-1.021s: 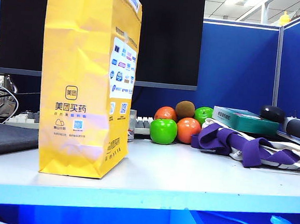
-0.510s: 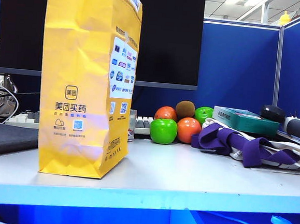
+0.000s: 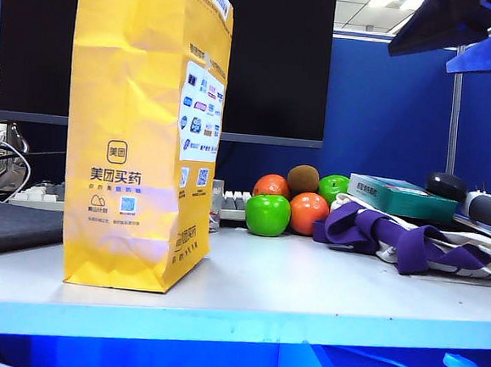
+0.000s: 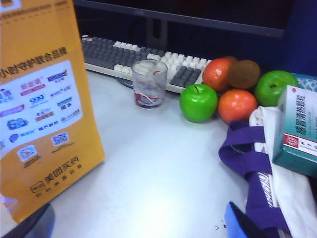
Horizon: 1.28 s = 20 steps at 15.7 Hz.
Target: Pick up the transparent tape and throw it into the yellow paper bag.
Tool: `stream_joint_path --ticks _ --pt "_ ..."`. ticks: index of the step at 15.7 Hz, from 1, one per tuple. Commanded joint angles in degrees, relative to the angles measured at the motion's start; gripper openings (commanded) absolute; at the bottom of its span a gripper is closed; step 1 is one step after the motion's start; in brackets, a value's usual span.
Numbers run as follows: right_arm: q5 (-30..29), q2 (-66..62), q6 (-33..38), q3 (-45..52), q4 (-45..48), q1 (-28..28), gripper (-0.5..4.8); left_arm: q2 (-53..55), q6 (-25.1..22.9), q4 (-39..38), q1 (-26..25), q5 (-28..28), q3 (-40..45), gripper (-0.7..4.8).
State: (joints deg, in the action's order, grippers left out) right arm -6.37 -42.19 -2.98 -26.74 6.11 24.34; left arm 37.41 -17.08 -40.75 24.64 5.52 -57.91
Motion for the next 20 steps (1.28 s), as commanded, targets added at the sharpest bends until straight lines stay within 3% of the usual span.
stream_joint_path --ticks 1,9,12,15,18,20 --pt "0.2 0.0 0.1 -0.4 0.9 0.0 4.79 -0.2 0.1 0.8 0.0 -0.4 -0.1 4.31" --pt "0.3 2.8 0.1 5.8 1.7 0.1 4.79 -2.7 0.1 0.6 -0.3 -2.1 2.5 4.31" --pt "0.3 8.1 0.1 11.4 0.0 0.1 4.79 -5.6 0.1 0.6 -6.8 -8.7 6.5 4.31" --pt "0.3 15.4 0.1 15.0 -7.9 0.0 4.79 -10.9 0.1 0.6 -15.8 -9.4 14.1 4.31" --pt "0.3 19.0 0.1 17.2 -11.3 0.1 4.79 -18.8 0.1 0.2 -18.0 -9.4 25.0 4.31" --pt "0.3 20.0 0.1 18.6 -11.5 0.0 4.79 -22.5 -2.6 1.7 -18.0 -11.0 28.8 4.31"
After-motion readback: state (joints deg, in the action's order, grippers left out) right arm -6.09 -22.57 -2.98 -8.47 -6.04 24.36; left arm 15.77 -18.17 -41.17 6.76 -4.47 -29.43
